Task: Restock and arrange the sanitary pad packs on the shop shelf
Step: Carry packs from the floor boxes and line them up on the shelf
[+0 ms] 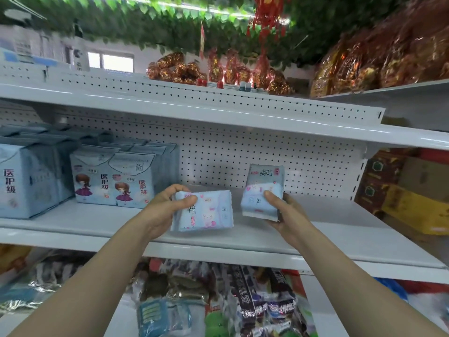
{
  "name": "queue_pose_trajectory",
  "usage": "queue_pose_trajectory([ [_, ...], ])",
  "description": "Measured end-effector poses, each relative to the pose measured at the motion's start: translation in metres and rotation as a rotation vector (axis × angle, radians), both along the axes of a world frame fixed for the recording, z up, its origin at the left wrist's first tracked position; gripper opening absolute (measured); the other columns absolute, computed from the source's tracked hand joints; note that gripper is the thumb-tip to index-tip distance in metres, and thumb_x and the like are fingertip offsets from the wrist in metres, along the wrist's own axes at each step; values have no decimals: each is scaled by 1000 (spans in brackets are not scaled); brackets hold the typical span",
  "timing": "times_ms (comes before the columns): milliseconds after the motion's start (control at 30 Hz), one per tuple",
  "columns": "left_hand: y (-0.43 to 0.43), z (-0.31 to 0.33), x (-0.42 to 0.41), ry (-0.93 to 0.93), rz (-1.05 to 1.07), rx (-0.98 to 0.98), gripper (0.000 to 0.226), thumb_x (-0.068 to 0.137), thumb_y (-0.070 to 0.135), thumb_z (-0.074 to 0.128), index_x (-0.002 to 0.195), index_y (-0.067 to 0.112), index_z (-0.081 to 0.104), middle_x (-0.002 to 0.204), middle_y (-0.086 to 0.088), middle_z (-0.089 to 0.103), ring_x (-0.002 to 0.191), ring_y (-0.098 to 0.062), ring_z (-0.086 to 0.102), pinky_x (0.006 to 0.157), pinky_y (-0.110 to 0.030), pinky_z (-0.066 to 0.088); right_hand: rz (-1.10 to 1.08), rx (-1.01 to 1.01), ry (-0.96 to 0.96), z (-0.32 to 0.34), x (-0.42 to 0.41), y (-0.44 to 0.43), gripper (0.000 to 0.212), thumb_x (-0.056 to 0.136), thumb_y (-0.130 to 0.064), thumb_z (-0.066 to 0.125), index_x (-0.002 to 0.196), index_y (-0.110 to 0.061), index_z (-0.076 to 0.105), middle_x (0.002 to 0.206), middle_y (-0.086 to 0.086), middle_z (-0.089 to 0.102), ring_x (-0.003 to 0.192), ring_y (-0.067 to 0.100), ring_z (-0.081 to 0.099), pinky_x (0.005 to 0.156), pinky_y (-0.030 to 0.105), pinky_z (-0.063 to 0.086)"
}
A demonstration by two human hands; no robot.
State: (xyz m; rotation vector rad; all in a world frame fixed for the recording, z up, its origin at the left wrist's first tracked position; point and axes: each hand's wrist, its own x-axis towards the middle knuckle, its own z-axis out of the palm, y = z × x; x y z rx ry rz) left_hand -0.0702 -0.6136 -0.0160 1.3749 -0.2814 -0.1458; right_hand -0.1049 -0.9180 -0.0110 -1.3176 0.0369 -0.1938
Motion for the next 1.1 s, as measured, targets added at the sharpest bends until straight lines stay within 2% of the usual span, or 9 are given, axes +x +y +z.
queue_pose_trajectory([
  [67,0,-1,-1,7,10,46,75,34,46,101,92,16,62,92,-9,74,85,-22,72,78,-38,58,8,5,0,-1,3,-2,66,75,-30,81,134,-16,56,119,6,74,106,22,72,95,46,57],
  [233,-4,2,-5,24,54,59,38,76,26,78,108,13,61,107,-16,70,89,-23,69,82,-39,57,27,18,-2,-5,7,-8,63,74,-31,81,131,-13,59,115,7,75,107,25,72,95,45,56],
  [300,-4,3,-6,39,61,69,58,70,34,83,119,14,60,117,-16,71,95,-25,70,86,-40,57,33,18,-6,-6,8,-10,66,71,-32,81,130,-13,60,114,7,75,106,25,72,94,45,56],
  [400,-4,5,-7,49,67,121,104,32,58,97,123,25,59,111,-7,75,102,-23,71,81,-35,56,43,31,-10,-7,11,-12,64,71,-31,81,129,-13,60,114,7,76,104,24,73,87,41,58],
  [533,-4,4,-5,64,87,124,117,18,64,95,125,34,56,106,-1,77,104,-19,69,76,-31,54,59,12,-17,-5,12,-12,51,80,-28,78,126,-14,62,111,5,76,97,20,75,75,35,58],
  [700,-6,5,-3,48,76,137,122,17,66,94,129,34,55,106,2,77,104,-15,68,79,-28,52,40,-3,1,-4,15,-11,44,85,-37,74,123,-17,63,111,4,76,99,20,72,83,38,58],
  [800,-6,5,-2,36,70,138,113,27,62,96,130,34,57,108,0,76,106,-16,68,81,-29,52,6,-52,13,-6,18,-11,39,90,-42,70,119,-18,64,108,3,77,97,20,71,90,41,57],
  [967,-6,4,5,56,74,115,54,82,32,73,133,28,57,106,-2,77,102,-17,68,79,-29,53,30,-110,20,-9,23,-17,54,84,-33,78,129,-10,60,111,7,76,103,25,73,98,46,55],
  [1100,-6,2,7,77,70,123,40,90,27,68,129,28,59,103,-3,77,97,-17,69,74,-28,53,-19,-156,35,-11,24,-14,61,83,-30,80,135,-15,52,113,6,75,97,27,74,86,49,61],
])
